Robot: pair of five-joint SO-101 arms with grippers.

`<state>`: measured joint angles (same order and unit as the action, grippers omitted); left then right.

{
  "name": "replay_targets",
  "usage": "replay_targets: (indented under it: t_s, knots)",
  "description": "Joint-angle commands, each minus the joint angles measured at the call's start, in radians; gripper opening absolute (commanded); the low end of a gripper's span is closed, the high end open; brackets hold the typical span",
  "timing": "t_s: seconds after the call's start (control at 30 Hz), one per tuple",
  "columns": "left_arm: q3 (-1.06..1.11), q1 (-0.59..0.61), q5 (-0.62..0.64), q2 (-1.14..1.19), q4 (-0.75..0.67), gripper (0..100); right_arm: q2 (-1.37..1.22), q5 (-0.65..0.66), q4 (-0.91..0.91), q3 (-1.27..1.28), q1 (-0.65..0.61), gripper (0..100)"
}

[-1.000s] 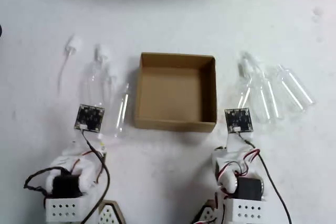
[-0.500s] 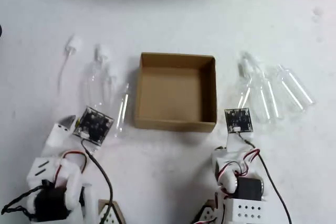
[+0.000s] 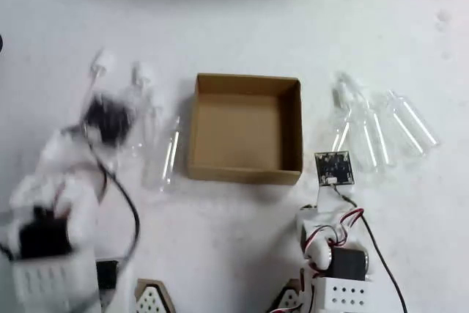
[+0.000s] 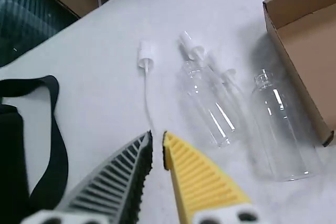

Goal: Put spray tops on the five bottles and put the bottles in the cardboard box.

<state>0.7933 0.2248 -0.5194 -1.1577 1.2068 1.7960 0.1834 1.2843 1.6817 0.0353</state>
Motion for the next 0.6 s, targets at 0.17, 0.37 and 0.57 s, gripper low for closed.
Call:
replay_targets:
  t_s: [0.17, 0.37, 0.57]
  knots:
    - [-0.695, -0.016, 0.264, 0.871, 0.084, 4, 0.004, 0.0, -0.016, 0.009, 0.008, 1.6]
    - [-0.899, -0.015, 0.46, 1.168, 0.084, 18, 0.004, 0.0, -0.016, 0.009, 0.008, 1.6]
    - [-1.051, -0.025, 0.58, 1.399, 0.078, 18, 0.004, 0.0, -0.016, 0.009, 0.008, 1.6]
